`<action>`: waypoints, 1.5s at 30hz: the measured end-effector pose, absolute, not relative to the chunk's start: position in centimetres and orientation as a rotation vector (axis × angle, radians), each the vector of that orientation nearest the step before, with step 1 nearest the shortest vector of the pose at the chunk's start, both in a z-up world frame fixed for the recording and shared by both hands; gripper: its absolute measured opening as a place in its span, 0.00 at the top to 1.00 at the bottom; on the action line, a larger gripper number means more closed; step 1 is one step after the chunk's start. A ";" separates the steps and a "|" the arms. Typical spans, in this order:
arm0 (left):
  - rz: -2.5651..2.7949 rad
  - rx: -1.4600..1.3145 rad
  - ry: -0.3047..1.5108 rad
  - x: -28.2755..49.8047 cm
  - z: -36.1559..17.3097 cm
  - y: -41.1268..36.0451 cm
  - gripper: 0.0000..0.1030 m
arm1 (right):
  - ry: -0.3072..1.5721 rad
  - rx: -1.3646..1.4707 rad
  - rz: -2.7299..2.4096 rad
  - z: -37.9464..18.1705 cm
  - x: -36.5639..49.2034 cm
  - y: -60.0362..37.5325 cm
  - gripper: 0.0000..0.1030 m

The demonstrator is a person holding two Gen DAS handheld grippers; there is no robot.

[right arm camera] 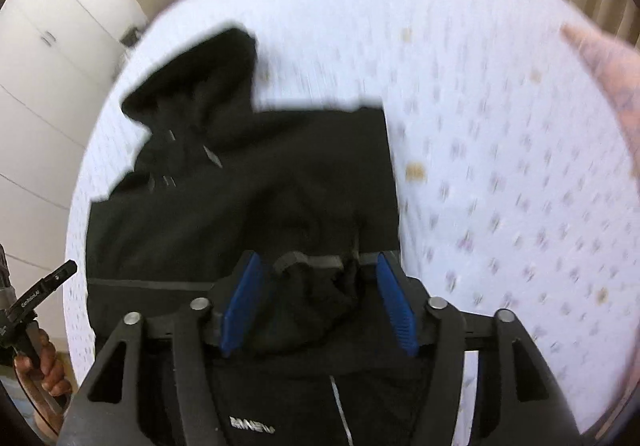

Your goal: Fold large clothes

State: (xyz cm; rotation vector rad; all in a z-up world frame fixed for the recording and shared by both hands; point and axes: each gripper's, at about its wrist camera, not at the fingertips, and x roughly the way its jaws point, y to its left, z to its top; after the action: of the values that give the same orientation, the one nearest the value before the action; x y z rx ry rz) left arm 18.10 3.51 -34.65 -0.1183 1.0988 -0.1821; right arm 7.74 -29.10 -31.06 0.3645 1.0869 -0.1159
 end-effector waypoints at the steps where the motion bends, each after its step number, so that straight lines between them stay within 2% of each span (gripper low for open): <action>1: -0.176 -0.111 1.106 18.9 -35.0 3.7 0.49 | 1.091 0.344 -0.122 -31.1 8.4 -28.4 0.37; 4: -0.179 -0.129 1.143 21.2 -37.2 4.0 0.49 | 1.124 0.300 -0.123 -32.9 10.4 -26.4 0.37; 9: -0.175 -0.107 1.237 23.5 -42.0 4.2 0.48 | 1.259 0.222 -0.220 -38.9 11.9 -24.7 0.38; 12: -0.189 -0.062 1.258 24.6 -43.2 4.2 0.41 | 1.259 0.131 -0.263 -39.4 11.9 -23.4 0.38; 19: -0.271 -0.070 1.232 25.1 -41.5 6.2 0.40 | 1.272 0.099 -0.337 -39.4 12.3 -22.3 0.36; 22: -0.276 -0.073 1.259 25.2 -43.2 7.2 0.39 | 1.249 0.106 -0.345 -39.5 12.2 -22.1 0.33; 29: -0.237 -0.115 1.235 25.4 -44.2 7.7 0.26 | 1.200 0.078 -0.328 -40.5 11.5 -21.2 0.29; 33: -0.214 -0.164 1.215 25.6 -41.9 7.9 0.27 | 1.228 0.076 -0.302 -39.9 11.4 -20.9 0.28; 38: -0.227 -0.175 1.076 28.1 -35.7 7.9 0.27 | 1.168 0.147 -0.200 -35.3 12.5 -21.6 0.29; 45: -0.281 -0.162 0.996 37.6 -33.8 3.4 0.27 | 1.041 0.235 -0.098 -32.1 22.8 -23.6 0.29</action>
State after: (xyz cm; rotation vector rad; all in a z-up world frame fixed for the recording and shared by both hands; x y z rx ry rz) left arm 37.57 3.39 -33.78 -0.1617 0.9960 -0.2806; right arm 22.84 -23.65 -32.09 0.2355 1.0409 -0.0976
